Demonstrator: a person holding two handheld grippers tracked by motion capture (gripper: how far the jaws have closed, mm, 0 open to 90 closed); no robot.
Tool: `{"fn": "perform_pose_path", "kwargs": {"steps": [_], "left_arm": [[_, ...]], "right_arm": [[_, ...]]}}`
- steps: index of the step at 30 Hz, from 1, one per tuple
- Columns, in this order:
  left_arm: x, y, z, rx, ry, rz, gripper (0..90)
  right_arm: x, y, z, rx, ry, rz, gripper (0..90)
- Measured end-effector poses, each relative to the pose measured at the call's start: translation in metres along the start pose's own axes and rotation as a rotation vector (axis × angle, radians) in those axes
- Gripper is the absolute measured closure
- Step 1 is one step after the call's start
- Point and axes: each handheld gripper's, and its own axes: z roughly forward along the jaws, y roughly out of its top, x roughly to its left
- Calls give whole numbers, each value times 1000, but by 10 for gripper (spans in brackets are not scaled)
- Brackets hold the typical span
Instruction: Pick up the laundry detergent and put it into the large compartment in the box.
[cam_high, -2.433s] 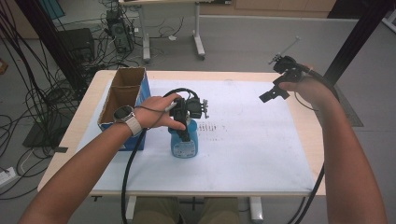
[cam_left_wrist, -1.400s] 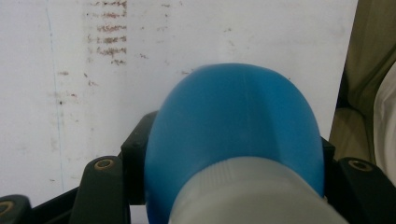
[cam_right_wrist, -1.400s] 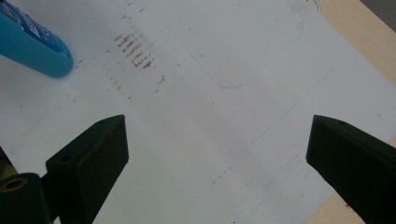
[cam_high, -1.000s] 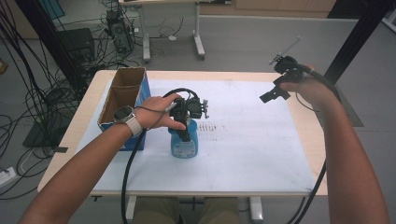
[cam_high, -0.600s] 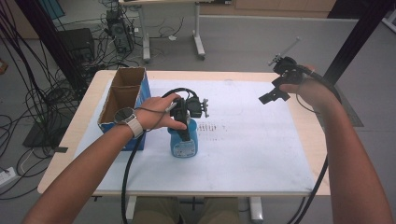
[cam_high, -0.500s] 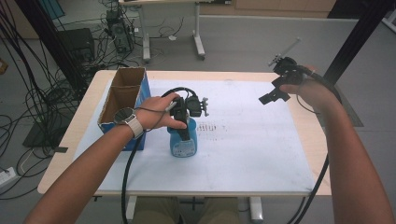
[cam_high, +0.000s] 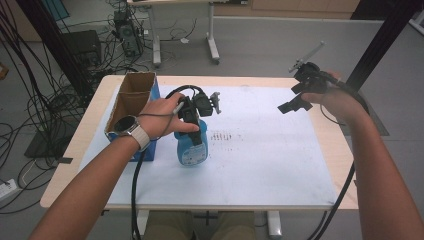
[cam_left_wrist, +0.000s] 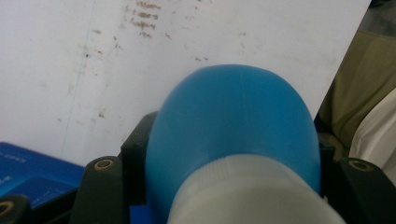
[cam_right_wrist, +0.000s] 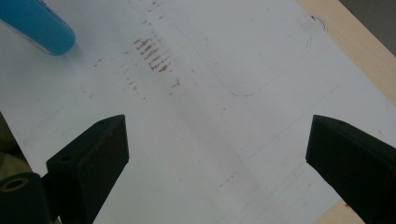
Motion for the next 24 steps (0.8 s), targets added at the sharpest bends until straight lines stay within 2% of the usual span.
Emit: {"fn": "perform_pose_path", "kwargs": {"steps": [4,5,6,12,18,21,24], "left_arm": [[0,-1,-9,8,4,-56,388],[0,-1,-9,8,4,-56,388],[2,-2,-13,12,1,-89,388],[4,-5,-25,-3,19,-173,388],[7,-10,-42,-31,38,-264,388],[7,-12,-47,-30,46,-289,388],[8,-15,-56,-34,62,-359,388]], "right_arm": [[2,-2,-1,-3,-2,-7,59],[3,-3,-1,-3,0,-9,60],[4,-3,-1,-3,1,-8,62],[5,-4,-7,-5,-8,-15,62],[5,-5,-10,24,-32,-21,64],[5,-5,-12,24,-41,-18,64],[6,-4,-13,18,-45,-15,64]]}}
